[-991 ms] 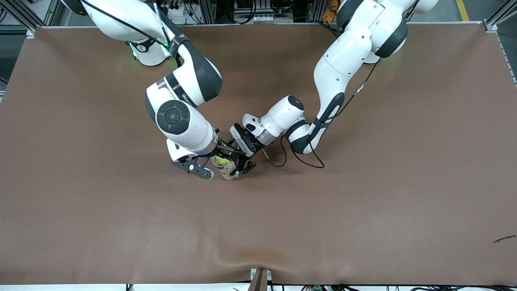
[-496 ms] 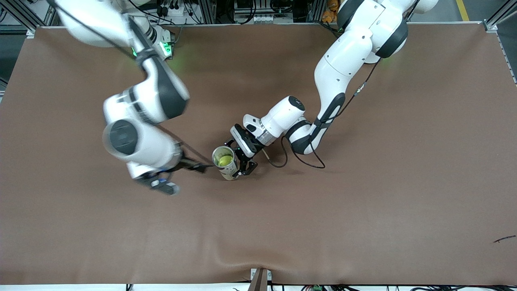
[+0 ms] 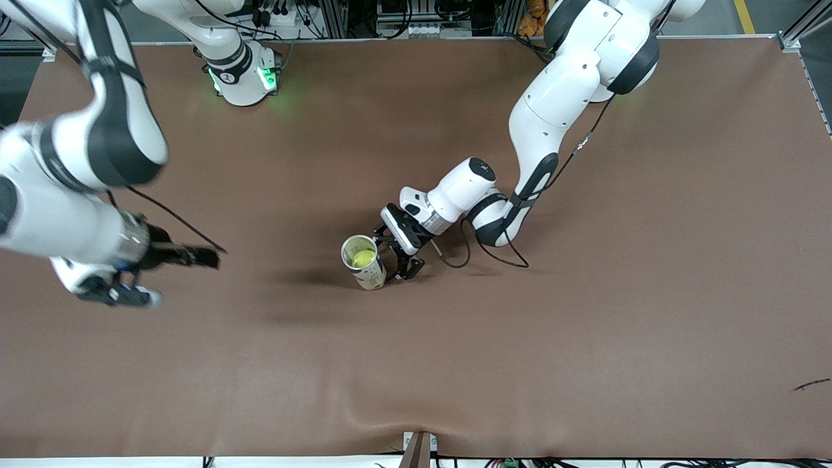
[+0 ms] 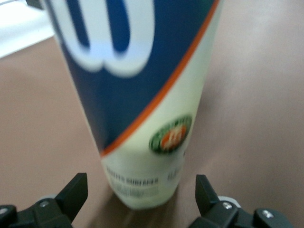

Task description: Insert tennis ball vertically with right arm

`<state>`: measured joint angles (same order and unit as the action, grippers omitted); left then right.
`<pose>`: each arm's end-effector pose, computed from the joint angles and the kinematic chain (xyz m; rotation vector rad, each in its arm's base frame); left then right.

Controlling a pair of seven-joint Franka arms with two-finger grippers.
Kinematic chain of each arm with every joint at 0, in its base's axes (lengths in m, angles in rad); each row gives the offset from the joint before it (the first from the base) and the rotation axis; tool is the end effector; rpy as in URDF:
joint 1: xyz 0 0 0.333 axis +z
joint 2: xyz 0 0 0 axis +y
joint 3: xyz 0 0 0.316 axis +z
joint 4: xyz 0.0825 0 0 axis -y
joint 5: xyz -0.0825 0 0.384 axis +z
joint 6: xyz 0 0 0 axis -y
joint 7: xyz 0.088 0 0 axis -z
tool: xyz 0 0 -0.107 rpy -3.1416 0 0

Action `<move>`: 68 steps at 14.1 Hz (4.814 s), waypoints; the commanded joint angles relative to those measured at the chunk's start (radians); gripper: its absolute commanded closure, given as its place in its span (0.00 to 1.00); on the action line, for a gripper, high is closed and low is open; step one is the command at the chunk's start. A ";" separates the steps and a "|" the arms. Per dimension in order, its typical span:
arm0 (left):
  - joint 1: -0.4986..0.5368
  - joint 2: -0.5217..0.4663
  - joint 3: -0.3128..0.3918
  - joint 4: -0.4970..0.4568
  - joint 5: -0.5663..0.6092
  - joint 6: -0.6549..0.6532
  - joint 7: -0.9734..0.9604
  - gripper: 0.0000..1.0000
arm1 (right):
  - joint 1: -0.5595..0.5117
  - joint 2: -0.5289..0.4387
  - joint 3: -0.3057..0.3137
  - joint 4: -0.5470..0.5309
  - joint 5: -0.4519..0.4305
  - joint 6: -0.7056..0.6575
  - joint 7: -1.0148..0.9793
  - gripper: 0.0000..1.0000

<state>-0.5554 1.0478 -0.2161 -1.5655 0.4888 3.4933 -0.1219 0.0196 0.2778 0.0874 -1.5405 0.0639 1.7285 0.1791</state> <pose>0.5002 -0.5101 0.1431 2.1768 -1.1815 1.0557 0.6328 0.0680 0.4866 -3.0617 0.1336 0.1538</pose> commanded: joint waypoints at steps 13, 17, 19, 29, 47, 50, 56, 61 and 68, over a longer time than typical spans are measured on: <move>0.324 -0.193 -0.012 -0.194 -0.006 -0.141 -0.013 0.00 | -0.024 -0.290 -0.201 -0.021 -0.029 -0.282 -0.277 0.00; 0.364 -0.212 -0.051 -0.032 -0.106 -0.447 -0.013 0.00 | -0.021 -0.289 -0.201 0.016 -0.074 -0.302 -0.337 0.00; 0.348 -0.247 -0.068 0.104 -0.223 -0.703 -0.012 0.00 | -0.017 -0.287 -0.196 0.036 -0.133 -0.343 -0.331 0.00; 0.370 -0.598 -0.005 0.223 -0.400 -1.524 -0.051 0.00 | -0.029 -0.270 -0.206 0.043 -0.039 -0.291 -0.308 0.00; 0.557 -1.115 0.202 0.008 -0.493 -2.067 0.024 0.00 | -0.030 -0.256 -0.206 0.042 -0.038 -0.294 -0.311 0.00; 0.555 -1.092 0.195 0.019 -0.417 -2.030 0.019 0.00 | -0.029 -0.256 -0.206 0.042 -0.036 -0.294 -0.311 0.00; 0.554 -1.106 0.164 -0.065 -0.432 -1.907 0.031 0.00 | -0.029 -0.256 -0.206 0.043 -0.038 -0.296 -0.309 0.00; 0.591 -1.114 0.162 -0.064 -0.522 -1.886 0.030 0.00 | -0.023 -0.256 -0.204 0.053 -0.039 -0.297 -0.309 0.00; 0.618 -1.106 0.164 -0.024 -0.527 -1.898 0.114 0.00 | -0.023 -0.256 -0.202 0.056 -0.039 -0.297 -0.309 0.00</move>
<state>0.0449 -0.0427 -0.0487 -1.6017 -0.0236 1.5931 -0.0516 -0.0044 0.0164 -0.1148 -1.5063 0.0156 1.4412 -0.1416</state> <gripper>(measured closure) 0.000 0.000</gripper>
